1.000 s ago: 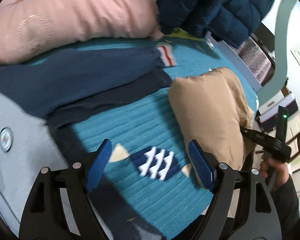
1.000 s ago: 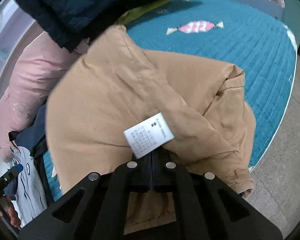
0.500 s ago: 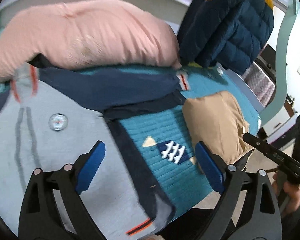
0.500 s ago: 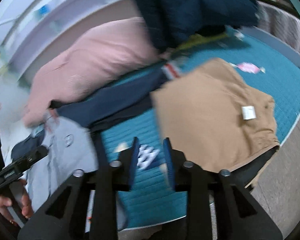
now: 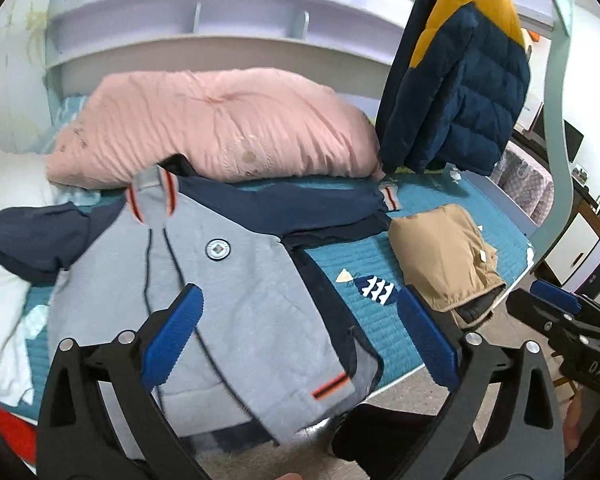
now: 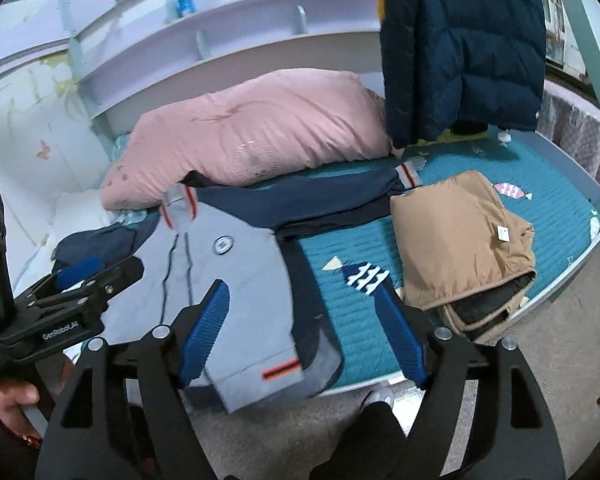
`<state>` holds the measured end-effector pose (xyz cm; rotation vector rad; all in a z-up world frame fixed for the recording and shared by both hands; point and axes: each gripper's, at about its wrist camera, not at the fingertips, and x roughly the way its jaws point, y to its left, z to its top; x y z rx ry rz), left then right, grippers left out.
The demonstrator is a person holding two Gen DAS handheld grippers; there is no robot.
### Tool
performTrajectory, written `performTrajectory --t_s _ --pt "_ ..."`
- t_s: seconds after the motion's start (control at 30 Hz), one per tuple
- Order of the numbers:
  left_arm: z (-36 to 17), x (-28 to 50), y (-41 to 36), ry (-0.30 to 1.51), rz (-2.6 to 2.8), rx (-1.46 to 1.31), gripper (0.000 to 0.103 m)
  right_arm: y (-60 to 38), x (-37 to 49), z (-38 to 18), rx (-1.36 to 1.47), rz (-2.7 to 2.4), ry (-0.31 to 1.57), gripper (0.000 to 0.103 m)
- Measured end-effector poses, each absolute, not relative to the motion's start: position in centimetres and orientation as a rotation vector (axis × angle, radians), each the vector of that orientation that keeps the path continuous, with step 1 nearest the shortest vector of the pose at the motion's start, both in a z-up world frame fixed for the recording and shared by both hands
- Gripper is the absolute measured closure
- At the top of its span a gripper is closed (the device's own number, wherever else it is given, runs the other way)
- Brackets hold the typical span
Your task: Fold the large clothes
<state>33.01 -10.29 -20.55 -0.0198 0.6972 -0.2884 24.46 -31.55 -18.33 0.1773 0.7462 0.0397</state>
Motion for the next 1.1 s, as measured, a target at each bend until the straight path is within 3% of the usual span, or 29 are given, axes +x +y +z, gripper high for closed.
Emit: performTrajectory --t_s 0.07,0.67,0.77,1.1 --pt "-19.5 30.8 -9.7 0.680 -0.291 -0.009 0.005 -30.7 22.8 -17.7 0.172 0.037 0.731 0.023" --pt "-10.2 17.9 -4.1 0.483 -0.149 -0.028 0.005 -24.1 11.8 -9.0 0.052 0.047 0.531 0.019" --pt "-8.8 16.1 -4.0 0.442 -0.129 -0.011 0.005 -23.8 10.5 -8.0 0.041 0.047 0.503 0.010" --pt "-5.9 11.4 -4.1 0.349 -0.135 0.036 0.005 -23.2 7.2 -6.0 0.036 0.069 0.427 0.010"
